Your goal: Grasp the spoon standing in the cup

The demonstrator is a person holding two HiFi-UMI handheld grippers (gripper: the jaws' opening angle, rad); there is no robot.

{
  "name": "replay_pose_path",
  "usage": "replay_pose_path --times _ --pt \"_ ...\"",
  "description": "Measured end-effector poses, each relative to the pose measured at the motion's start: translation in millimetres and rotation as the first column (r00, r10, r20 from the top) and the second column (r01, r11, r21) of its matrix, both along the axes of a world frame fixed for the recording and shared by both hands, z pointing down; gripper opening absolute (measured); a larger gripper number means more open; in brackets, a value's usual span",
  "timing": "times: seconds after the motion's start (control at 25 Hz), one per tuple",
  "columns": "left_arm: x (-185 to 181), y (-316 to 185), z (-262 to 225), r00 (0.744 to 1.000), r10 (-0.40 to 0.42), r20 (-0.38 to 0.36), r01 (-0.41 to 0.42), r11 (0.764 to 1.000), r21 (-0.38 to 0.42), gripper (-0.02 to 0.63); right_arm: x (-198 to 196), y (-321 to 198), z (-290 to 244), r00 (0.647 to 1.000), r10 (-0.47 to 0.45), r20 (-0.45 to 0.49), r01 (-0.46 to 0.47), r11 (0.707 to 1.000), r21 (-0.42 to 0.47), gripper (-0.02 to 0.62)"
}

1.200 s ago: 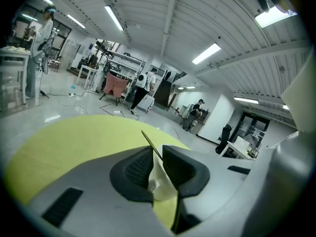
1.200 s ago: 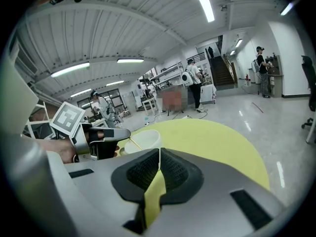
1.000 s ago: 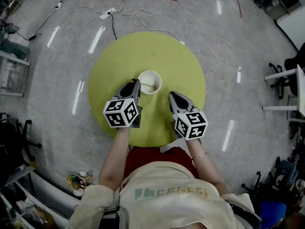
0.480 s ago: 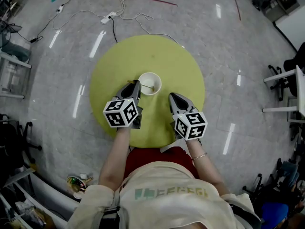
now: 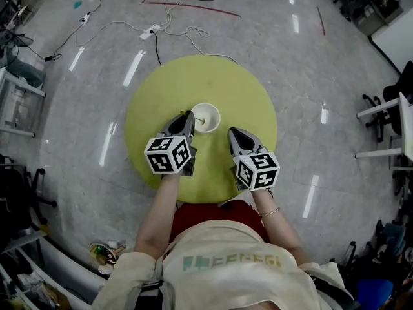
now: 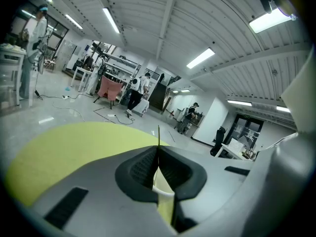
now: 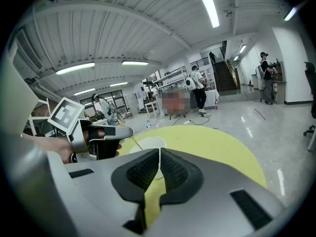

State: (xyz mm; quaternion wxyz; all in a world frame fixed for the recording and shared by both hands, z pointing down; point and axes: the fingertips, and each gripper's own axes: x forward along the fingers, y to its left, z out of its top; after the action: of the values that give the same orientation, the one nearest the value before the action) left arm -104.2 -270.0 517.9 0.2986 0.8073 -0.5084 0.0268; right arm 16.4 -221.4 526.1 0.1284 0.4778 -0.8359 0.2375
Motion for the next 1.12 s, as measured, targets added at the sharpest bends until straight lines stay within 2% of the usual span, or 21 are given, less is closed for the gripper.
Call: replay_pose_path --times 0.76,1.12 --pt "-3 15 -54 0.999 -0.023 0.034 0.019 0.992 0.125 0.025 -7 16 -29 0.999 -0.029 0.013 0.028 0.997 0.067 0.038" --pt "-12 26 -81 0.996 -0.085 0.025 0.079 0.98 0.181 0.025 -2 25 -39 0.998 -0.046 0.035 0.043 0.995 0.086 0.038"
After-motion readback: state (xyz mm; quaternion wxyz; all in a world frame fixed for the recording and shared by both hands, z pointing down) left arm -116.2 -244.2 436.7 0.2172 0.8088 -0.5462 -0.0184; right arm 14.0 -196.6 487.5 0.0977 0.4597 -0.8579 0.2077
